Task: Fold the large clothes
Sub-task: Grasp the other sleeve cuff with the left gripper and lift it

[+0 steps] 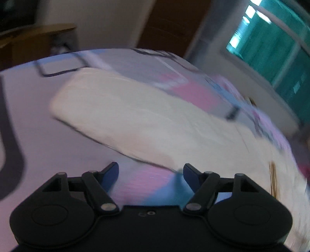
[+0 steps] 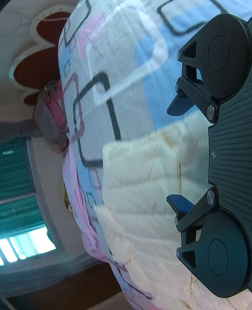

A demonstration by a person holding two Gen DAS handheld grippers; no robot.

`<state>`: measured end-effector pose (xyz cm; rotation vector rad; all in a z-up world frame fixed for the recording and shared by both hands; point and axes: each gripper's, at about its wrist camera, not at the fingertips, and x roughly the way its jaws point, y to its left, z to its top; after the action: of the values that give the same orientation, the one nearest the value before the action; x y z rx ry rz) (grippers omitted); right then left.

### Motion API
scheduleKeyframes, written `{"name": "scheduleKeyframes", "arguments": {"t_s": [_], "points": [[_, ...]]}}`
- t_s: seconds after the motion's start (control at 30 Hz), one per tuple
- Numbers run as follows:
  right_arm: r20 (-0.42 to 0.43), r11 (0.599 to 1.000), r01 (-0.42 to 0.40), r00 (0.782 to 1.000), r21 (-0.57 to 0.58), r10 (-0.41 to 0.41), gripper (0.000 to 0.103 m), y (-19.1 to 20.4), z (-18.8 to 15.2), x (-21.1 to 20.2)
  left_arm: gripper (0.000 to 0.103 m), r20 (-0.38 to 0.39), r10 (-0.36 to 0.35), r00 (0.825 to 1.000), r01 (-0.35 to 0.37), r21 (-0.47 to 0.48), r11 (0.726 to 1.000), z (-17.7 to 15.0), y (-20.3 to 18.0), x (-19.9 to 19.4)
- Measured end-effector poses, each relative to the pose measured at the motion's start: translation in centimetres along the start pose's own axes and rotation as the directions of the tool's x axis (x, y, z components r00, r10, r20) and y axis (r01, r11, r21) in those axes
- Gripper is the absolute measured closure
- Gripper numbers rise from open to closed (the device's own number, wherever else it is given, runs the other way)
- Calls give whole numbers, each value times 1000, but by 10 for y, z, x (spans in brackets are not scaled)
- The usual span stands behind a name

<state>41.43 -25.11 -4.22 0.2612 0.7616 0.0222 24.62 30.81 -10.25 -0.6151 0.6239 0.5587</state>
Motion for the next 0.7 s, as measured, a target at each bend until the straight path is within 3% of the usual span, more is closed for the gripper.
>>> {"name": "scheduleKeyframes", "arguments": {"t_s": [0.17,0.3,0.37,0.43,0.47,0.6,0.7], "points": [[-4,999,-20,1000,-29,20,15,31,1,6,32,55,-7,998,17,-181,983,23,36,7],[9,999,-1,1000,-51,1,15,44,4,3,23,93,-78,993,106,-344,933,40,65,23],[13,999,5,1000,-44,-5,15,46,7,2,28,106,-77,991,111,-376,920,48,66,30],[22,999,13,1000,-47,-12,15,47,10,0,85,151,-76,986,127,-364,923,55,67,26],[25,999,14,1000,-50,-13,15,47,11,-1,96,184,-84,979,146,-350,925,57,62,21],[39,999,19,999,-35,-18,15,45,13,-5,96,281,-170,944,218,-147,965,69,8,-2],[41,1000,23,999,-16,-23,15,41,11,-6,96,254,-282,925,289,11,957,68,-46,-8]]}}
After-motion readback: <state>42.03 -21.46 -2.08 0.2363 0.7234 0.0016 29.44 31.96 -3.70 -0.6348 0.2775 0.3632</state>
